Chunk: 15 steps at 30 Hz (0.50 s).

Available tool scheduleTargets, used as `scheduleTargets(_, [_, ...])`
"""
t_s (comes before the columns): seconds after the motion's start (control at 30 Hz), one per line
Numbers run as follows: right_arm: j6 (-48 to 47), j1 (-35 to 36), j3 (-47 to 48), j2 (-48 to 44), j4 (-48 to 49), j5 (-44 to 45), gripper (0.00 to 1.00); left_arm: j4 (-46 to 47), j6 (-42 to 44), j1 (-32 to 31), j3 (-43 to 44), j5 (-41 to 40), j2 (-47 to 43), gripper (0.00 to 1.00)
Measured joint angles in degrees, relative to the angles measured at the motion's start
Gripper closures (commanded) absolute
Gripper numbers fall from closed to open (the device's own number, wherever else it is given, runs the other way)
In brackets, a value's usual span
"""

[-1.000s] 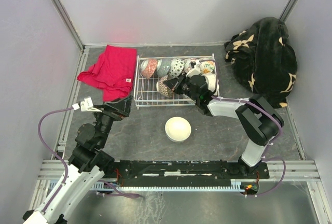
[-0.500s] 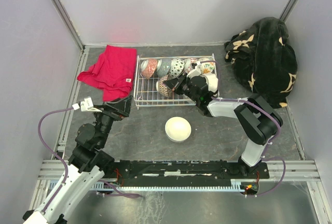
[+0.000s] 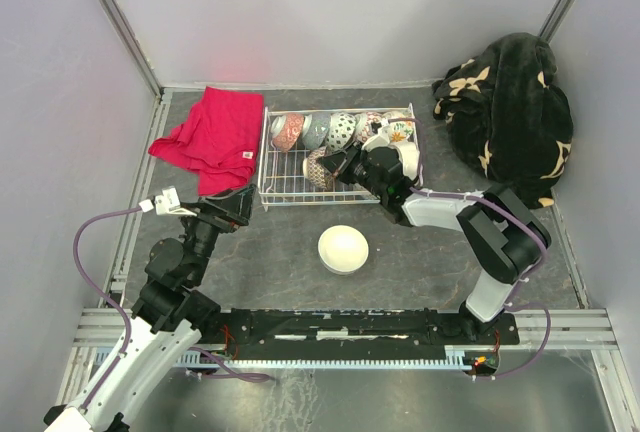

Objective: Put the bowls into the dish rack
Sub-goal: Turn the bowl upside down on the dish rack.

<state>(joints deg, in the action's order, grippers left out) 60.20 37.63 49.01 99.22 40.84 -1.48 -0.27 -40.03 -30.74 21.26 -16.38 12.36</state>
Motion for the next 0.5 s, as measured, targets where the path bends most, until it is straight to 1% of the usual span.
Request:
scheduleTargets(0.23, [0.02,-0.04,-0.72,-0.61,-0.02,0.02,0.98,-0.02,0.0,0.0,0.0,0.0,0.02,0.01])
scheduleTargets(0.5, [-0.2,-0.26,-2.08,-3.3,-2.82,0.24,0.98,-0.02,0.0,0.0,0.0,0.02,0.02,0.01])
